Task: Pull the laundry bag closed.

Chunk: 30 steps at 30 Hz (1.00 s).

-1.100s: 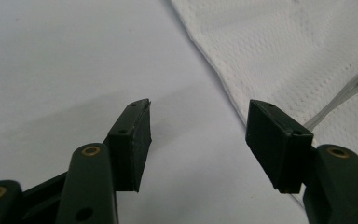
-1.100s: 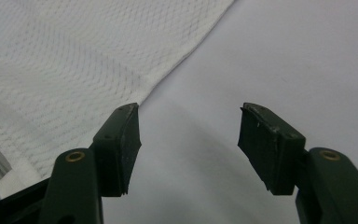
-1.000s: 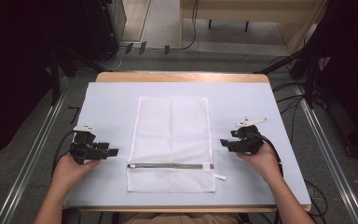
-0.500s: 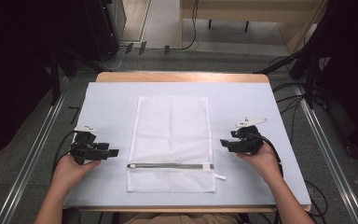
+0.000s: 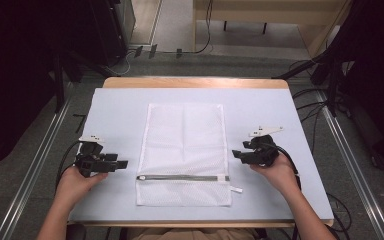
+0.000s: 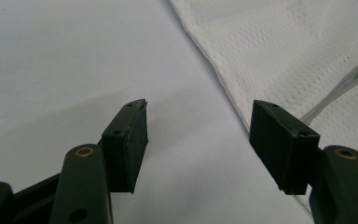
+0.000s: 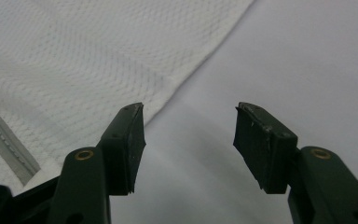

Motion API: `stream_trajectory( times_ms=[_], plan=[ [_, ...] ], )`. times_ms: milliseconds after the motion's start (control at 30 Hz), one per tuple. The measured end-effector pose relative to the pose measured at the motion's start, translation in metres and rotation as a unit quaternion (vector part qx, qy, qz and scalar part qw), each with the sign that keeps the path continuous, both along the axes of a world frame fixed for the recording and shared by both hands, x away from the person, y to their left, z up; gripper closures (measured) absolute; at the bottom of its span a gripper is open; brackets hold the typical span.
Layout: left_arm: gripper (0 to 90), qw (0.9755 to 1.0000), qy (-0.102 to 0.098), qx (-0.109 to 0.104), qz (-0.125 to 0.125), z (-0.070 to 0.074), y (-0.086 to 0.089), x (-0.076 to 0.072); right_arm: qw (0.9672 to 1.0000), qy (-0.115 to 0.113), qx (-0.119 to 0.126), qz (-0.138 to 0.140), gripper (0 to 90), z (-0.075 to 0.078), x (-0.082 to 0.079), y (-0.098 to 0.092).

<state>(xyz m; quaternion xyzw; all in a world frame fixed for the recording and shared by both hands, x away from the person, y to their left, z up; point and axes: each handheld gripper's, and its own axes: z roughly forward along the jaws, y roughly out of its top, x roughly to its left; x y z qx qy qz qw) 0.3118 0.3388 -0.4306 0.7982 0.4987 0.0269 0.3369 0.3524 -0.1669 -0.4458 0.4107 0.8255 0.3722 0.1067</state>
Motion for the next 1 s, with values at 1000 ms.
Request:
stream_trajectory(
  times_ms=[1000],
  plan=[
    [37.8, 1.0000, -0.007, 0.001, -0.003, 0.003, 0.000, -0.015, 0.9966, -0.006, 0.002, 0.082, 47.3, 0.017, -0.012, 0.056]
  ],
)
